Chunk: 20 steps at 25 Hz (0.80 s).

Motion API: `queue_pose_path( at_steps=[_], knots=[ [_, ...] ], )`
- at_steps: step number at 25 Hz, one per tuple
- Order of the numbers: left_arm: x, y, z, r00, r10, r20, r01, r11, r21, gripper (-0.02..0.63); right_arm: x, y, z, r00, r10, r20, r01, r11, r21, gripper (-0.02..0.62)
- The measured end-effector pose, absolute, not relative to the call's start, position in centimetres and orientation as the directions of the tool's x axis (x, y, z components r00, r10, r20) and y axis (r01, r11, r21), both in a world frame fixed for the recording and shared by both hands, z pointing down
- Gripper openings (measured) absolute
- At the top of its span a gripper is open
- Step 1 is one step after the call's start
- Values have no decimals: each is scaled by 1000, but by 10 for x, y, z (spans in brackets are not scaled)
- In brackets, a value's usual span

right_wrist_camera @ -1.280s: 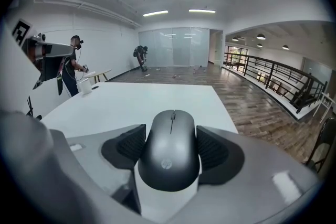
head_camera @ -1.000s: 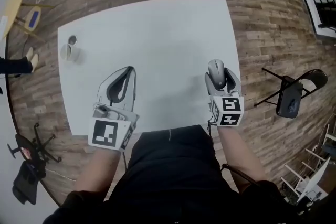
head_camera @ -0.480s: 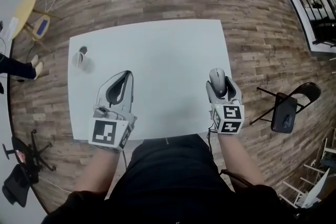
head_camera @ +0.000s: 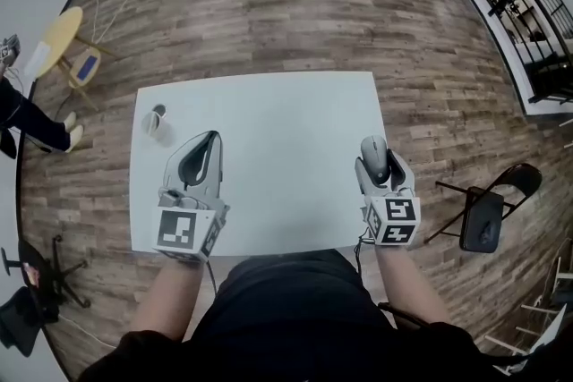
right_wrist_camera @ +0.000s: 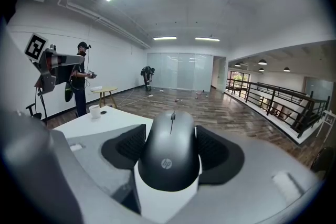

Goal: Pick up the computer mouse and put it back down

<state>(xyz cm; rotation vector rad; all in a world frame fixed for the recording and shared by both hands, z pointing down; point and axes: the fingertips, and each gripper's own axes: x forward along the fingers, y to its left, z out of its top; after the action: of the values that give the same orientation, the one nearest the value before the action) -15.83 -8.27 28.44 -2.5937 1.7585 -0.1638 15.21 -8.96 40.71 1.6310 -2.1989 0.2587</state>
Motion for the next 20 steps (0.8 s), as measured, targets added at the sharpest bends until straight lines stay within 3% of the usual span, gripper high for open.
queue_pose_path(
  at_steps=[10,20],
  knots=[
    [-167,-82,250,371,-928,-19,-924,-367,-107,0,137,-86,354,-265,-919,292,-949,302,90,302],
    [-165,-78,256,357,-934,3,-931,-357,-72,0,137,-83,354,-264,-921,285,-950,300,89,302]
  ],
)
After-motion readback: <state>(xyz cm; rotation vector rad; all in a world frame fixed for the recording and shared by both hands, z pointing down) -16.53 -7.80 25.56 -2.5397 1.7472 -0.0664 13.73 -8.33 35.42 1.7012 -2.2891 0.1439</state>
